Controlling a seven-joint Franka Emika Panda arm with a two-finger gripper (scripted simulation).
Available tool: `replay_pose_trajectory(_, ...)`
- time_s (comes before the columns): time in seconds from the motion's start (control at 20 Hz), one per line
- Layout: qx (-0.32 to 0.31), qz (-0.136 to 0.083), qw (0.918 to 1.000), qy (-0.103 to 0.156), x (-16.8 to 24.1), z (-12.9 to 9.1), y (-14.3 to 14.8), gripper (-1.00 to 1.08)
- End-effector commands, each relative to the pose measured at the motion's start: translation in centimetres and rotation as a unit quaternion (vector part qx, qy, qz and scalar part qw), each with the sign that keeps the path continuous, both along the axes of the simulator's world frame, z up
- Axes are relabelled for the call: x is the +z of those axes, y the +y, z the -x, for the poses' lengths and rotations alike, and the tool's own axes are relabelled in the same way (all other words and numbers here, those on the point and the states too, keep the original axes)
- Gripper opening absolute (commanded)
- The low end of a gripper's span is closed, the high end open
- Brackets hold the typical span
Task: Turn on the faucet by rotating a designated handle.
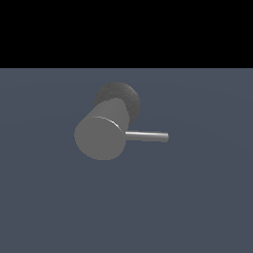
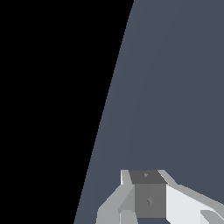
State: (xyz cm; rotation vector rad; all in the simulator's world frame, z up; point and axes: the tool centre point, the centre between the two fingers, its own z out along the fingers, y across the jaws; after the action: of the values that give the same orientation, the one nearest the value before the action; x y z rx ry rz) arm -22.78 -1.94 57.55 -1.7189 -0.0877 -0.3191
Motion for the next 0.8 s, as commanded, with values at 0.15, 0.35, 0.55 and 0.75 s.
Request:
replay_pose_trajectory(0.15, -0.010, -0.078, 0.9969, -0.002, 0.3, -1.0, -1.7, -1.00)
replay_pose_trajectory(0.35, -0.023, -0.152, 0.9881, -0.001, 0.3, -2.2, -3.6, -1.00)
replay_pose_trajectory(0.55, -0.042, -0.230, 0.9723, 0.004, -0.1, -3.6, -5.8, -1.00)
replay_pose_trajectory(0.75, -0.065, -0.305, 0.9502, 0.014, -1.1, -5.1, -8.1, -1.00)
